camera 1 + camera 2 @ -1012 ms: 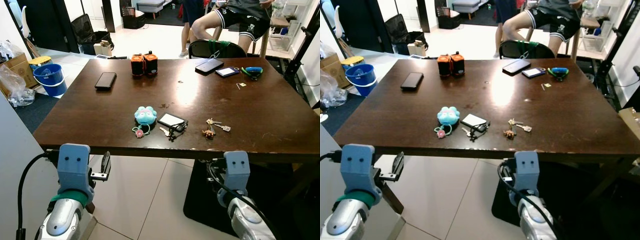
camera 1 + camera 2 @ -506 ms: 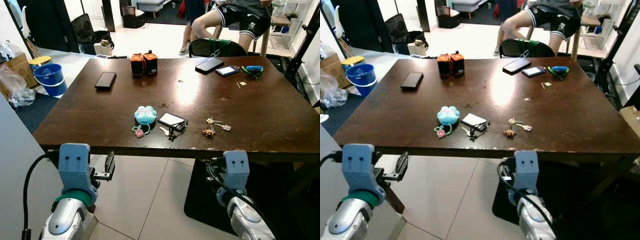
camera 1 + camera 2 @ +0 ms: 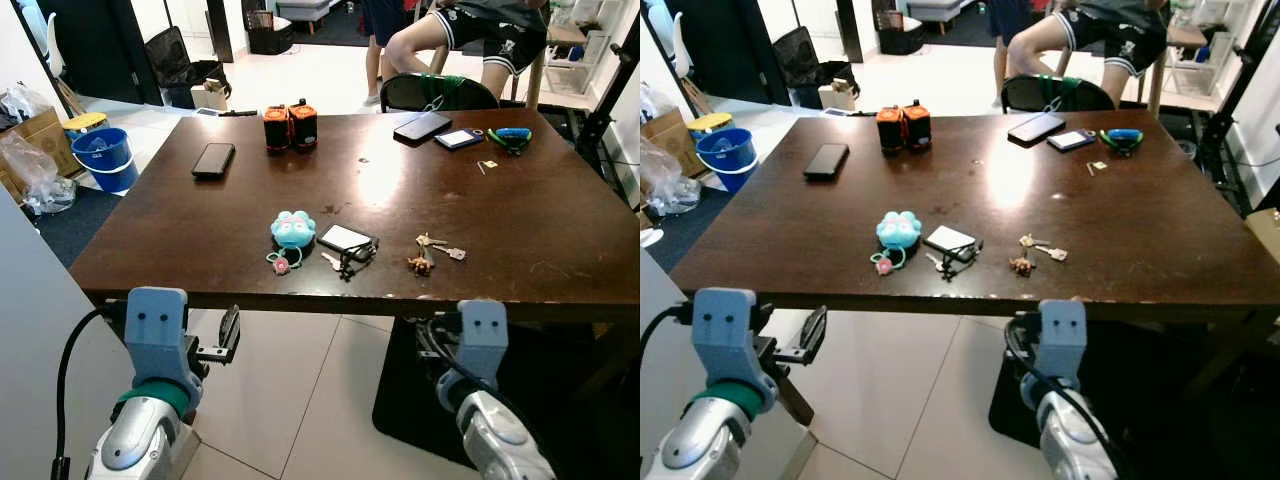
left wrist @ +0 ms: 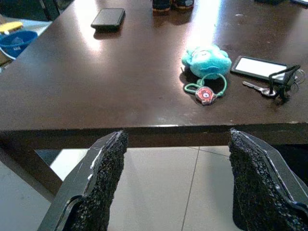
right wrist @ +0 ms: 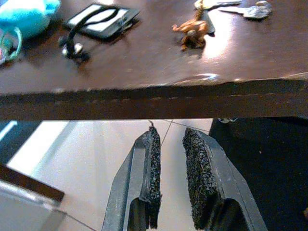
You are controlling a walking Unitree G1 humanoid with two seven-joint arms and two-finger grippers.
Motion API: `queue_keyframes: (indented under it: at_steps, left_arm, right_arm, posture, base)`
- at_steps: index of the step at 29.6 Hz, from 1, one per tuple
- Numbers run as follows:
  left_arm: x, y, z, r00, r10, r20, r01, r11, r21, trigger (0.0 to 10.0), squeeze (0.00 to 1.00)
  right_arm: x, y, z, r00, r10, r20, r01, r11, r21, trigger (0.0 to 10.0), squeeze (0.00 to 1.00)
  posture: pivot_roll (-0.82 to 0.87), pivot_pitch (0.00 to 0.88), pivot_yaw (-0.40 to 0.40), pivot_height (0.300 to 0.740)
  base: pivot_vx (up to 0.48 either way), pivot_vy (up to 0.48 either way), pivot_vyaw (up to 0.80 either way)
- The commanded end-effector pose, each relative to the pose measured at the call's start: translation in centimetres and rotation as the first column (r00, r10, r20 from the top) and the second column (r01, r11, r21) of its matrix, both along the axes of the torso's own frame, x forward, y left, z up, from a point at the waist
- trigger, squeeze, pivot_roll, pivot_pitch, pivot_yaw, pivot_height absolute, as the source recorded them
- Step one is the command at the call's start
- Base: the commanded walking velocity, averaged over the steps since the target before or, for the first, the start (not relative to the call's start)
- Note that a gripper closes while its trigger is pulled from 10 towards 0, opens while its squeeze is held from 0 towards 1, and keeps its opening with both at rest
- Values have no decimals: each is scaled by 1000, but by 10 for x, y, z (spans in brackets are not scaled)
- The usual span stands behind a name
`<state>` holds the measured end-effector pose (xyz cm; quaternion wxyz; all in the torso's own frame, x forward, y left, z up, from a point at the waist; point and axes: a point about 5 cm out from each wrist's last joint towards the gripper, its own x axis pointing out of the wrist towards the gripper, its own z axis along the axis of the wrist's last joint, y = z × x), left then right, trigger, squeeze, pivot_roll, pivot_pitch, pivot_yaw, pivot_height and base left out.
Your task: Hang keys on a hook
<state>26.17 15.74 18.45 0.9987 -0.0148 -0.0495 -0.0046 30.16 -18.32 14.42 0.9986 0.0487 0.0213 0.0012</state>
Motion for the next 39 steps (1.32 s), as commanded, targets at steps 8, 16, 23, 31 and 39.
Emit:
queue_keyframes:
  at_steps: [8,16,23,31,39]
  left_arm:
    - [-5,10,-4,995,94,26,-96,990,107,10000,0]
    - [-6,11,7,996,62,69,-70,991,118,10000,0]
    - [-5,11,5,990,114,80,-120,990,76,10000,0]
    - [-11,9,-1,990,125,66,-127,992,25,10000,0]
    - [-5,12,7,985,139,99,-146,986,75,10000,0]
  right_arm:
    - [-11,9,8,996,53,76,-52,999,-12,10000,0]
    - [-13,8,2,997,64,51,-64,998,-3,10000,0]
    - [-6,13,-8,988,149,-30,-149,989,-13,10000,0]
    - [-7,5,-7,990,136,-35,-137,990,-27,10000,0]
    - [-5,1,-8,994,101,-37,-101,995,5,10000,0]
  posture:
    - [-177,136,157,740]
    - [-169,124,146,740]
    - [-181,136,81,740]
    - [-199,139,75,740]
    - [-193,126,98,740]
  base:
    - [0,0,0]
    - [0,0,0]
    - [0,0,0]
    - [0,0,0]
    - [0,0,0]
